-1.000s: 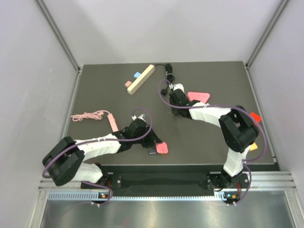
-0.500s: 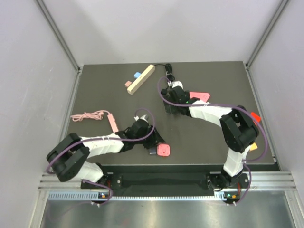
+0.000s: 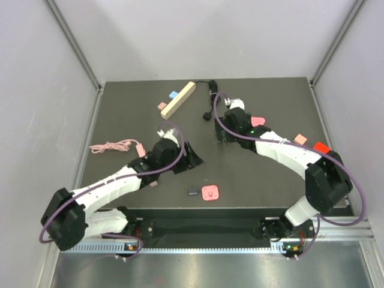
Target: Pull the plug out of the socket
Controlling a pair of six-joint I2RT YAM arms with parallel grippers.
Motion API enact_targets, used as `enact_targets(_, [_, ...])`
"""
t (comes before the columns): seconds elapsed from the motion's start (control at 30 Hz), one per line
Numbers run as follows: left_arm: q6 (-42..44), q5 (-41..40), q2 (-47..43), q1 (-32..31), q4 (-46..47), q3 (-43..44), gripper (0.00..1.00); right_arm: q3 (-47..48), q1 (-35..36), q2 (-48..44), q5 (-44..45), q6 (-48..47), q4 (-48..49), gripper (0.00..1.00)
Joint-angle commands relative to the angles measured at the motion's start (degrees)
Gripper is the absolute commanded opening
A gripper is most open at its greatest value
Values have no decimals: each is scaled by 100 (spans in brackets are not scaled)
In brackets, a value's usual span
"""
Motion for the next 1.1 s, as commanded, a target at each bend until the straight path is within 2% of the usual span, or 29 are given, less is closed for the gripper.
enact_targets(0.0, [885,-278,-166,714,-577,379,73,-294,-37,-323,-232,410,-210,100])
enact_targets(0.2, [1887,-94,378,2226,-130,827,73,-716,7,-902,-786,402,-122,100])
enact_targets(0.3, [2283,151,1133,2702,178,1476,73,-901,7,-1228,-865,340,-87,100])
enact_targets(0.37, [2477,196,1888,2930,39,2029,72,-1032,-2,-1429,-953,270,-35,100])
enact_targets(0.4, [2722,214,2152,2975,-41,2606,72,-1068,7,-1491,-971,244,1,100])
enact_targets(0.5, [3277,415,3198,3107,-199,3470,70,-1174,7,-1632,-1138,147,-25,100])
enact_targets(0.6, [3873,644,4235,3221,-541,4692,69,-1235,7,-1703,-1278,77,-69,100])
enact_targets(0.63, [4015,671,4707,3265,-664,5304,69,-1279,7,-1720,-1357,42,-69,100])
enact_targets(0.73, [4437,776,5482,3344,-920,6263,68,-1280,-11,-1764,-1428,-29,-166,100])
enact_targets(0.87, [5008,636,6135,3353,-1113,7021,68,-1209,-54,-1887,-1411,-134,-368,100])
enact_targets(0.97, [5115,408,6461,3353,-1184,7278,68,-1183,-124,-2072,-1340,-266,-473,100])
enact_targets(1.07, [5045,669,6689,3344,-1114,7384,68,-1183,-195,-2213,-1279,-363,-509,100])
